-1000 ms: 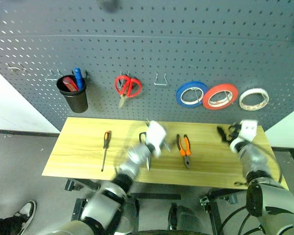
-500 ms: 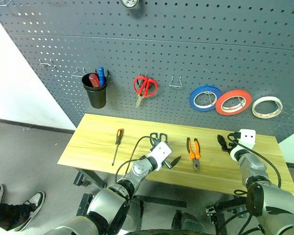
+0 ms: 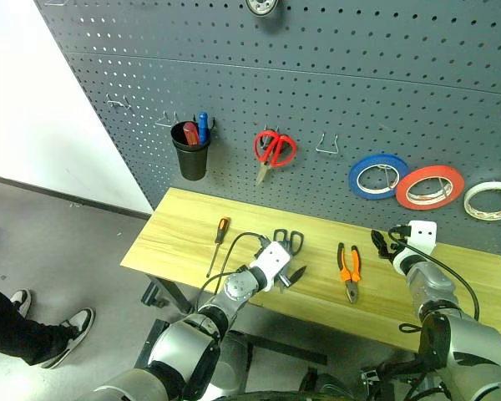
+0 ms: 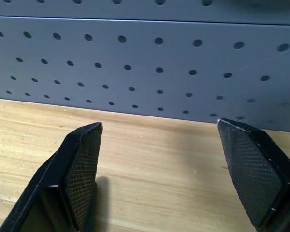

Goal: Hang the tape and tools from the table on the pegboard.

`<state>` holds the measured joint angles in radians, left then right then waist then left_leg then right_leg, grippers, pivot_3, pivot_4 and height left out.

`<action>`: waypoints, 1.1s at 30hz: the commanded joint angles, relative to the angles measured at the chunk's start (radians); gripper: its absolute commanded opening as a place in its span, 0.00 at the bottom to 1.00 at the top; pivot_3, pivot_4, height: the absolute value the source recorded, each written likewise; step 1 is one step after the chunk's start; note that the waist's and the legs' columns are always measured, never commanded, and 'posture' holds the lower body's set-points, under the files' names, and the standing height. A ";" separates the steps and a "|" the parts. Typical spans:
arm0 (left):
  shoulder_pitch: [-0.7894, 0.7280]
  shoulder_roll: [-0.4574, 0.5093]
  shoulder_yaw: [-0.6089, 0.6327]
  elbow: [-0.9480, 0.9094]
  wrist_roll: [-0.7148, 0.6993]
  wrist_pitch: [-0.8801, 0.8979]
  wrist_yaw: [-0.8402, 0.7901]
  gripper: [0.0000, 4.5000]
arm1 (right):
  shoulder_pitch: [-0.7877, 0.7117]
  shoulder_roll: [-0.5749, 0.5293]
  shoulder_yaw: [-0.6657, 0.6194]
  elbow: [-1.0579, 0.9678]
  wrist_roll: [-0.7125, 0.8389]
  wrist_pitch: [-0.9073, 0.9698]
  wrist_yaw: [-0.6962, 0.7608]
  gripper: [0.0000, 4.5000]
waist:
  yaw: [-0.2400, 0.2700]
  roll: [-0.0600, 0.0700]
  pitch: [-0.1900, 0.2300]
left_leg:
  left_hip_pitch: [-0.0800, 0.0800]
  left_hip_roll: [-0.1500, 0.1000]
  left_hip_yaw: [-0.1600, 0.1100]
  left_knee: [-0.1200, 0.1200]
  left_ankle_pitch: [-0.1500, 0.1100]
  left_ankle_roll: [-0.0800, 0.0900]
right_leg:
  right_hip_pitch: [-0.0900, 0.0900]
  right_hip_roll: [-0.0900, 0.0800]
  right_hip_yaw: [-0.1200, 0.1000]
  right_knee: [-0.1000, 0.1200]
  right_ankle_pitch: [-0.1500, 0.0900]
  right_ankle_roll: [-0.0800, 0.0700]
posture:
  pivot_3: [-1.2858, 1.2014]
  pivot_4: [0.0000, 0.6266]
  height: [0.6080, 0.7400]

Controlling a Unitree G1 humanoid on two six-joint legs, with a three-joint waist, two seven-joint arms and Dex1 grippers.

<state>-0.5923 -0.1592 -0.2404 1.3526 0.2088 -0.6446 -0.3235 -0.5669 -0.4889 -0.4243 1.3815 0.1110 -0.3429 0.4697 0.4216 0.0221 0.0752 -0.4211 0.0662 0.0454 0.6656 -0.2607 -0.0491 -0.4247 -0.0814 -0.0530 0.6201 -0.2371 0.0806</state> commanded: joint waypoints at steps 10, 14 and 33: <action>-0.007 -0.029 0.020 -0.008 0.017 -0.023 0.000 1.00 | -0.016 -0.005 -0.026 -0.017 -0.014 -0.017 0.003 0.88 | 0.008 0.003 -0.003 | -0.001 0.000 -0.001 0.001 0.000 0.000 | 0.000 0.000 -0.001 0.000 0.000 0.000 | 0.70 0.00 0.82; -0.007 -0.029 0.025 -0.008 0.022 -0.023 -0.001 1.00 | -0.016 -0.005 -0.027 -0.017 -0.015 -0.017 0.003 0.88 | 0.007 0.004 -0.004 | -0.001 0.000 -0.001 0.001 0.000 0.000 | 0.000 0.000 -0.001 0.001 0.000 0.000 | 0.70 0.00 0.82; -0.006 -0.030 0.033 -0.008 0.030 -0.023 -0.002 1.00 | -0.016 -0.004 -0.033 -0.017 -0.021 -0.017 0.003 0.88 | 0.007 0.005 -0.004 | 0.000 0.000 -0.002 0.004 0.000 0.000 | -0.001 0.000 -0.001 0.007 0.000 0.000 | 0.70 0.00 0.82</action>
<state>-0.5922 -0.1596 -0.2183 1.3528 0.2322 -0.6448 -0.3243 -0.5669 -0.4888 -0.4442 1.3815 0.0917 -0.3429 0.4704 0.4285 0.0267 0.0708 -0.4213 0.0661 0.0432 0.6695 -0.2606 -0.0492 -0.4255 -0.0814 -0.0539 0.6280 -0.2372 0.0804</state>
